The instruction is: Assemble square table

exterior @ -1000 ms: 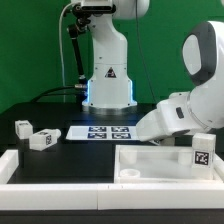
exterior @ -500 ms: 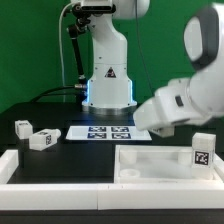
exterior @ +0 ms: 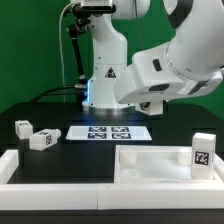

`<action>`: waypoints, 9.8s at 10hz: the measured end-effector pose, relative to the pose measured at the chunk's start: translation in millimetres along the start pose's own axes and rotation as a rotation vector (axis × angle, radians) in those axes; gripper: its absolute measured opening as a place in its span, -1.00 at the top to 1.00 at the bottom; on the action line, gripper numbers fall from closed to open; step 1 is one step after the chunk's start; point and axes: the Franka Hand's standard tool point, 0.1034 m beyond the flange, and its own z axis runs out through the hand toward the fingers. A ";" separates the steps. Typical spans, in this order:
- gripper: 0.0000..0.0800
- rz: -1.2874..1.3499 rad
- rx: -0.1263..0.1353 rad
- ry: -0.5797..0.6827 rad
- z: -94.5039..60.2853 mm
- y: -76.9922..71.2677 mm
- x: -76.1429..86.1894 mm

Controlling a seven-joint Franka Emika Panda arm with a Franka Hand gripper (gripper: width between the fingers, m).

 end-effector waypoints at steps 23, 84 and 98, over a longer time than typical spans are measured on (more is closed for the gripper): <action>0.27 0.199 -0.070 1.333 -98.2 146.1 9.3; -0.62 0.461 0.202 1.297 -95.0 83.8 89.3; -0.62 0.438 0.322 0.966 -96.0 102.2 92.8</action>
Offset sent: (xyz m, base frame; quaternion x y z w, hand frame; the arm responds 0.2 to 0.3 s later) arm 0.1000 -0.0304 0.0673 0.0183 0.2654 -0.0455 0.9629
